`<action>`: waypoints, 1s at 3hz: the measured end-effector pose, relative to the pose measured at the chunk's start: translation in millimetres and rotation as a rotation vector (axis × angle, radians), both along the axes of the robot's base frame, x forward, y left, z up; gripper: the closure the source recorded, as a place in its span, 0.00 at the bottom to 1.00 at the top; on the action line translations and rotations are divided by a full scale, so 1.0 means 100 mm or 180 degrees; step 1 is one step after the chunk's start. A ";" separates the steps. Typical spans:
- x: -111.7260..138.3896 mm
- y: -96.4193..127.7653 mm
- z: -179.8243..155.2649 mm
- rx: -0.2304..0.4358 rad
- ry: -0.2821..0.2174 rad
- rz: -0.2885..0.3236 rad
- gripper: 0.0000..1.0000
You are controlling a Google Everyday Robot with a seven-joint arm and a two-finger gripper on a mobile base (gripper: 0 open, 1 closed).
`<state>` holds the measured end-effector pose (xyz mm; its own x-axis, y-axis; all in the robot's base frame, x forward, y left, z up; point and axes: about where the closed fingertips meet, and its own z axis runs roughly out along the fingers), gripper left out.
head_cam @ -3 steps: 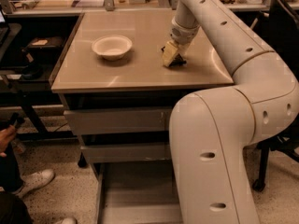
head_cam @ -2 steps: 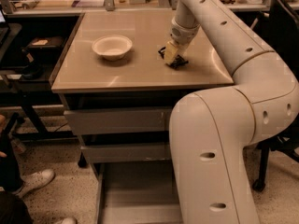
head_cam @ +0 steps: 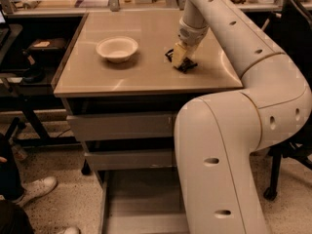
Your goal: Place rxbar chocolate into bottom drawer
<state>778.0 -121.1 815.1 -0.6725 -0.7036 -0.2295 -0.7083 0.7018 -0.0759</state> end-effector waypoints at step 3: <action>-0.77 -0.49 0.73 0.0279 -0.0590 -0.0106 1.00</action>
Offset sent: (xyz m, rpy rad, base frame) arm -0.1260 -0.0508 0.0436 0.0629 -0.1413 -0.0194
